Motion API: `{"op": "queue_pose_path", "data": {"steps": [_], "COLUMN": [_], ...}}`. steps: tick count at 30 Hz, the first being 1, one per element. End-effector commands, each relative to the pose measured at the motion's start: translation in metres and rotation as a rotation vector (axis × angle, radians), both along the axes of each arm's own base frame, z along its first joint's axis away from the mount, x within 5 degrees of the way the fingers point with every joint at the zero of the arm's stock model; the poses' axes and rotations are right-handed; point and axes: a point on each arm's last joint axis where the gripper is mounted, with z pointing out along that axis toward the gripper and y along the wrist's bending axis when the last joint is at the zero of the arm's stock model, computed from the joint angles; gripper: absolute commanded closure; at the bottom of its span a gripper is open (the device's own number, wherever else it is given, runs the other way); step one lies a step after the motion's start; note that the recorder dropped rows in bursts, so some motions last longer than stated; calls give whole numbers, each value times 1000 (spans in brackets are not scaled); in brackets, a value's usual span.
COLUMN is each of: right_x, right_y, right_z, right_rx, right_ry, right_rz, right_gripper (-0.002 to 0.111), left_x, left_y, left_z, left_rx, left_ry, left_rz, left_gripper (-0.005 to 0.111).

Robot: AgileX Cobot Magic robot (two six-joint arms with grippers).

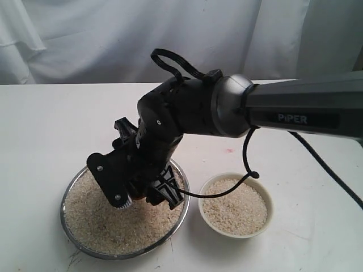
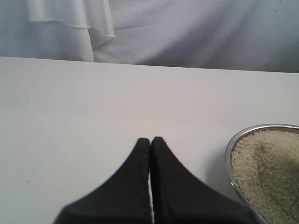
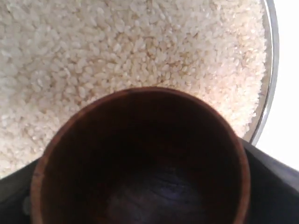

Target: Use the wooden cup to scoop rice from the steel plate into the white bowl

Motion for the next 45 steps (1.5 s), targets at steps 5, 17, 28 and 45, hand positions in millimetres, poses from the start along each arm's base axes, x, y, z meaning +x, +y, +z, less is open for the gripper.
{"op": "queue_pose_path", "data": {"steps": [5, 17, 28, 45], "right_x": [2, 2, 7, 13], "right_y": [3, 5, 7, 2], "right_z": [-13, -29, -28, -29], "right_rx": [7, -14, 37, 26], "right_ry": [45, 73, 48, 44], "right_rz": [-18, -35, -128, -174], "right_gripper": [108, 97, 58, 59], "left_x": [0, 0, 0, 0], "left_y": [0, 0, 0, 0], "left_z": [-1, -1, -1, -1], "left_rx": [-2, -2, -2, -2], "left_ry": [-6, -6, -6, -6], "left_rz": [2, 2, 2, 2], "left_gripper": [107, 107, 107, 107]}}
